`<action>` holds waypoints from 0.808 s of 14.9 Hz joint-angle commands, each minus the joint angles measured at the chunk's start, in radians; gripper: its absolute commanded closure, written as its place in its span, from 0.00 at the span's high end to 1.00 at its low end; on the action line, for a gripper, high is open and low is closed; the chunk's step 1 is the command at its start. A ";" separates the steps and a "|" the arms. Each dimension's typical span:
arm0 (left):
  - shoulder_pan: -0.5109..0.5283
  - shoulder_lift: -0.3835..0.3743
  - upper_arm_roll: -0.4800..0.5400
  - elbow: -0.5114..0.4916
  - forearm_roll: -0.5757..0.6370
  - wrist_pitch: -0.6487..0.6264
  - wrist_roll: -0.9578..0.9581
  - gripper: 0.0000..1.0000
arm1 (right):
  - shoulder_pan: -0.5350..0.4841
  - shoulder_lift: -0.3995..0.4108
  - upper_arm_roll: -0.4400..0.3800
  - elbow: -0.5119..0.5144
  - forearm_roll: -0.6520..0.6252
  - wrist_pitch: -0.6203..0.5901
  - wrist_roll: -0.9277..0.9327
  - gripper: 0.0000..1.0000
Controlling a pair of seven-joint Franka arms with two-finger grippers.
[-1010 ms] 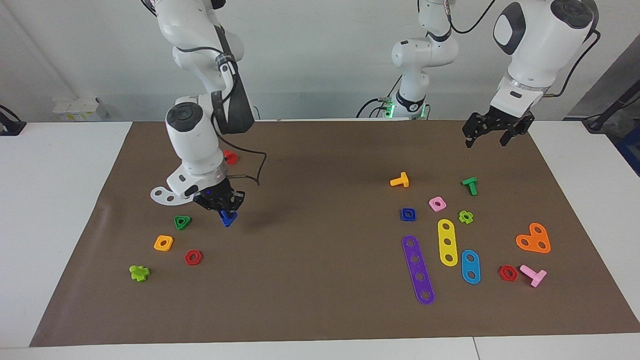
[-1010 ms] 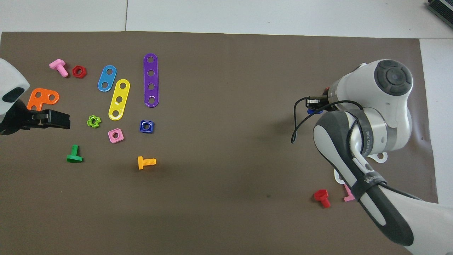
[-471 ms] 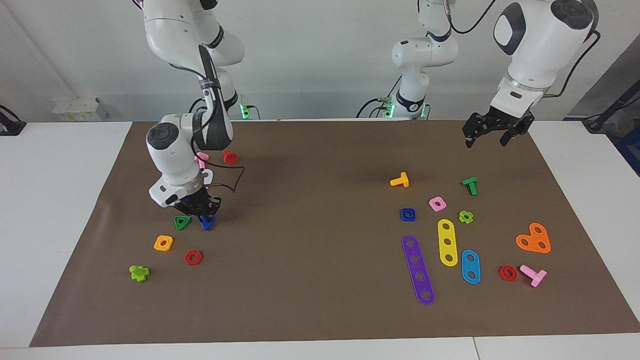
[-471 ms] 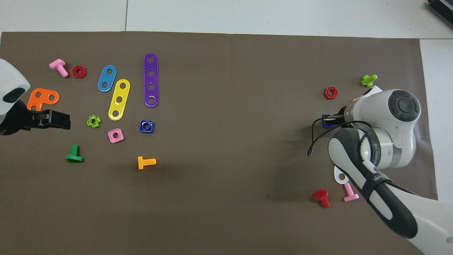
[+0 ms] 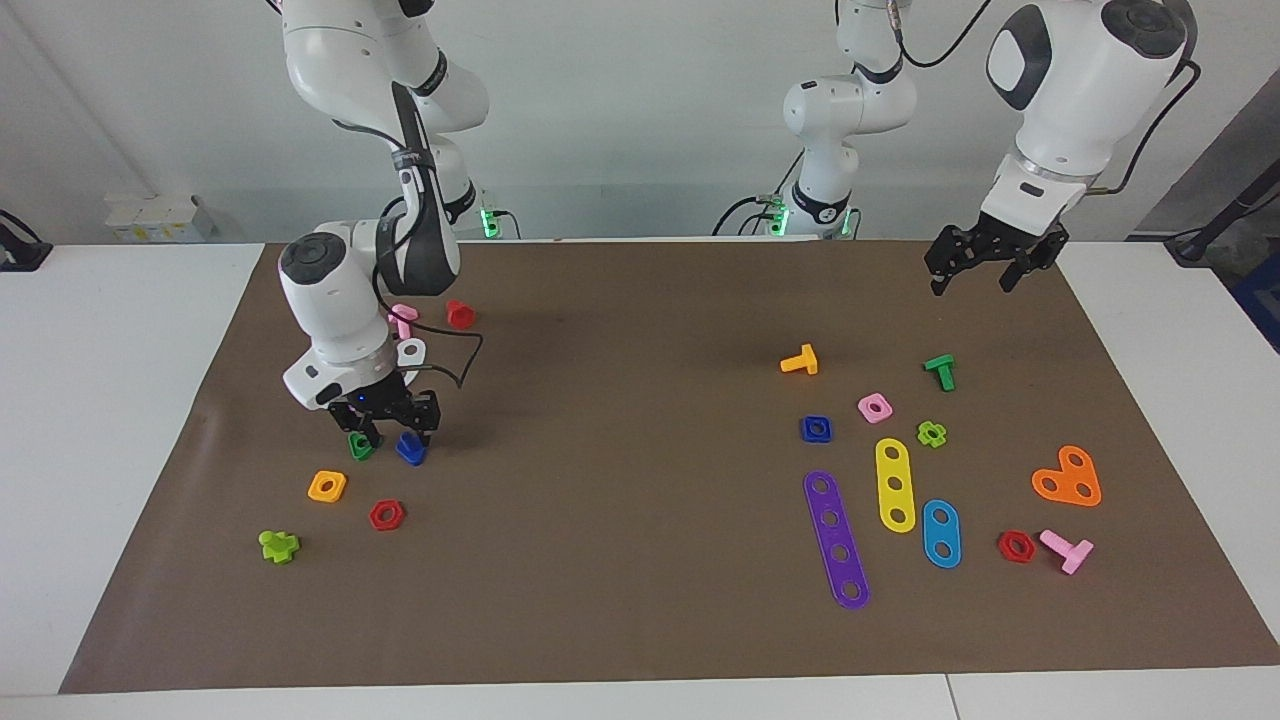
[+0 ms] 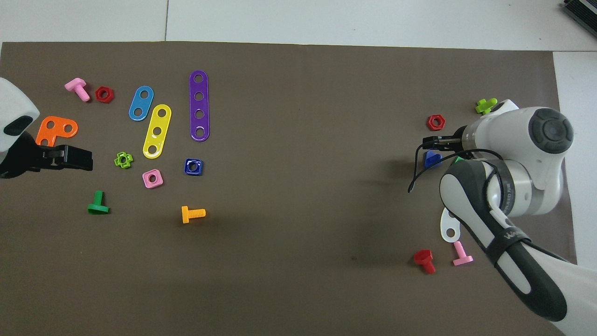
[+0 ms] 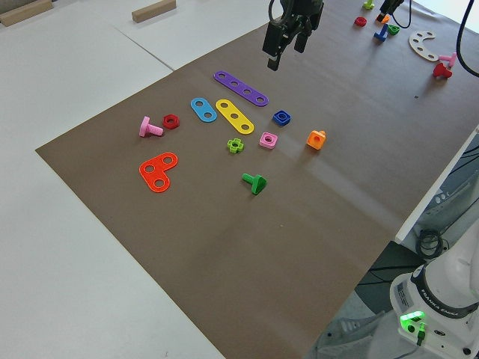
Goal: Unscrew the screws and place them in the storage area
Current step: 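Lower the blue triangle, open the right gripper and withdraw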
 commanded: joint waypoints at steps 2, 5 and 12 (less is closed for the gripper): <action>0.002 -0.031 0.002 -0.029 -0.013 -0.004 -0.008 1.00 | -0.023 -0.076 -0.003 0.150 0.002 -0.212 0.070 1.00; 0.002 -0.031 0.002 -0.029 -0.013 -0.004 -0.008 1.00 | -0.055 -0.189 -0.016 0.157 0.002 -0.369 0.068 1.00; 0.002 -0.031 0.002 -0.029 -0.013 -0.004 -0.008 1.00 | -0.054 -0.231 -0.012 0.410 -0.091 -0.791 0.025 1.00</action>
